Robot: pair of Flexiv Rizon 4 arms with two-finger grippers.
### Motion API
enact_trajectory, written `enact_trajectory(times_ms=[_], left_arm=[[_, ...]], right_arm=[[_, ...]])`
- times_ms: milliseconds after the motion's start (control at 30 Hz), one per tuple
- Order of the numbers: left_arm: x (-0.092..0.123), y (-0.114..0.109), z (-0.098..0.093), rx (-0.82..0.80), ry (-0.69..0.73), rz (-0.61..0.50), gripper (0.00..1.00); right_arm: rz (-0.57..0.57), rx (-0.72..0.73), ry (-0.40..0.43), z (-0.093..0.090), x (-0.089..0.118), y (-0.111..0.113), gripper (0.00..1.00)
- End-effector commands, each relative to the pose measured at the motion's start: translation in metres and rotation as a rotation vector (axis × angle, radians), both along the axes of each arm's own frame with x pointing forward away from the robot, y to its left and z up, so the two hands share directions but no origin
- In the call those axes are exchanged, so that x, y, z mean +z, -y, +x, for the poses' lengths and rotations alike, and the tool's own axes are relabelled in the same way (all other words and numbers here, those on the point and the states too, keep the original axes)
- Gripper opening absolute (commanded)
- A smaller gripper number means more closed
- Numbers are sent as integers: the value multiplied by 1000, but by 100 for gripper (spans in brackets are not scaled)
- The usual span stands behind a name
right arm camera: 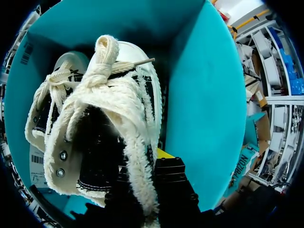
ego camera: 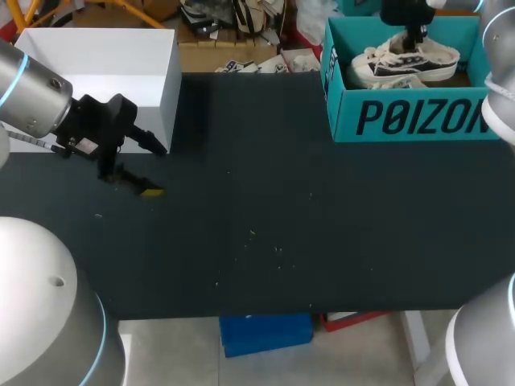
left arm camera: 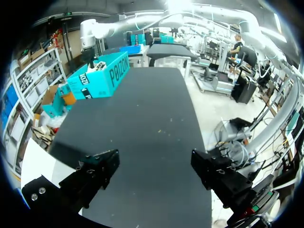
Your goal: Take the shoe out of the shoebox, open the shoe tongue, remove and reinsert the insole, then place the shoe into the shoebox
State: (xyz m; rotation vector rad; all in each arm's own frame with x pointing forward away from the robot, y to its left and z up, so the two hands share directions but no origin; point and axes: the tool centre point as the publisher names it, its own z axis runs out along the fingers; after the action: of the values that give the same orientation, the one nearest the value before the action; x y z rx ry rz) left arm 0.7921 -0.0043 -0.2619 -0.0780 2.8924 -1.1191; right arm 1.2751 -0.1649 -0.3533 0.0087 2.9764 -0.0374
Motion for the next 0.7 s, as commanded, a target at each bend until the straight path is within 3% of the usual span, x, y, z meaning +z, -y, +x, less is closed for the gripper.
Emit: enact_trajectory(times_ms=[33, 400, 467, 633, 700], left_arm=[[-1, 0, -1, 1, 3, 1, 100], [-1, 0, -1, 1, 3, 1, 100], [-1, 0, -1, 1, 3, 1, 100], [-1, 0, -1, 1, 3, 1, 100], [-1, 0, -1, 1, 3, 1, 100]], right_arm=[[5, 0, -64, 21, -7, 1, 0], [12, 2, -74, 23, -17, 1, 0], [12, 3, -77, 23, -17, 1, 43], [5, 7, -86, 23, -17, 2, 51], [3, 7, -89, 24, -16, 3, 50]])
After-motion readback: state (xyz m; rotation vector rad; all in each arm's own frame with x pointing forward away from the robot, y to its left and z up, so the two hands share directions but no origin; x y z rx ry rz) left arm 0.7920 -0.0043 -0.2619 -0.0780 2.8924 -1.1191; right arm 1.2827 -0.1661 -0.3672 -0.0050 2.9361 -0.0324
